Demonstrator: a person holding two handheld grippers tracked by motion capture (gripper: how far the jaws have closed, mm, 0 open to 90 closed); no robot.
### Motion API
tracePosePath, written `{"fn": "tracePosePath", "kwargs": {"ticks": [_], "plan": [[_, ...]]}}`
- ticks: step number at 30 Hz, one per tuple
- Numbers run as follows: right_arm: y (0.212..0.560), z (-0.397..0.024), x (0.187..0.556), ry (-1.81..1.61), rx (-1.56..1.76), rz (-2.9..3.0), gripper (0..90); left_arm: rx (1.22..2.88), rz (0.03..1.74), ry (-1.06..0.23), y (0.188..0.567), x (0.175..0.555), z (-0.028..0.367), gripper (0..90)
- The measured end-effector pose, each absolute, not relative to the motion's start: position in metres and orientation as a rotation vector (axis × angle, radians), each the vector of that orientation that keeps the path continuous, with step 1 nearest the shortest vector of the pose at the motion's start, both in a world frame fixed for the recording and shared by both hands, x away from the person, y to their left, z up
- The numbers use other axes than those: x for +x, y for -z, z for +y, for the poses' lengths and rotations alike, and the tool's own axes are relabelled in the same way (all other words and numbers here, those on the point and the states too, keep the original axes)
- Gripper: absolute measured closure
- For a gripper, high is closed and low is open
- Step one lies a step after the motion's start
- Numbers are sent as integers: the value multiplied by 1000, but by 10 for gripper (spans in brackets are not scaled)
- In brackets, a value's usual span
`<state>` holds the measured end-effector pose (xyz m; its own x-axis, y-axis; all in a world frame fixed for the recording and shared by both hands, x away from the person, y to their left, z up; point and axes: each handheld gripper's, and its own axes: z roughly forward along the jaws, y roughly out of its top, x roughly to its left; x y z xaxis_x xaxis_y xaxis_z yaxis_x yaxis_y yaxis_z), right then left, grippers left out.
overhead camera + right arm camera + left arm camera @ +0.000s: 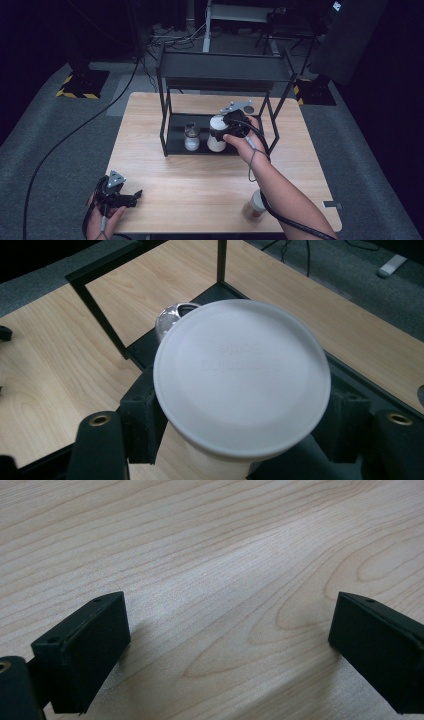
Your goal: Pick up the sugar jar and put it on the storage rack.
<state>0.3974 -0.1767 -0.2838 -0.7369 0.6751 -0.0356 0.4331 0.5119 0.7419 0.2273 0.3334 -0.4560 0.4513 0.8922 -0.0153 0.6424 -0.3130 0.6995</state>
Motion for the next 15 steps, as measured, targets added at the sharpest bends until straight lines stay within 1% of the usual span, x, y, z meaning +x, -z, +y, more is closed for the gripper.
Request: {"fn": "tracePosePath", "kwargs": {"ticks": [15], "plan": [[306,-164,426,-1032,974,2452,335,2062,1279,-503,456,227,333,25]]}}
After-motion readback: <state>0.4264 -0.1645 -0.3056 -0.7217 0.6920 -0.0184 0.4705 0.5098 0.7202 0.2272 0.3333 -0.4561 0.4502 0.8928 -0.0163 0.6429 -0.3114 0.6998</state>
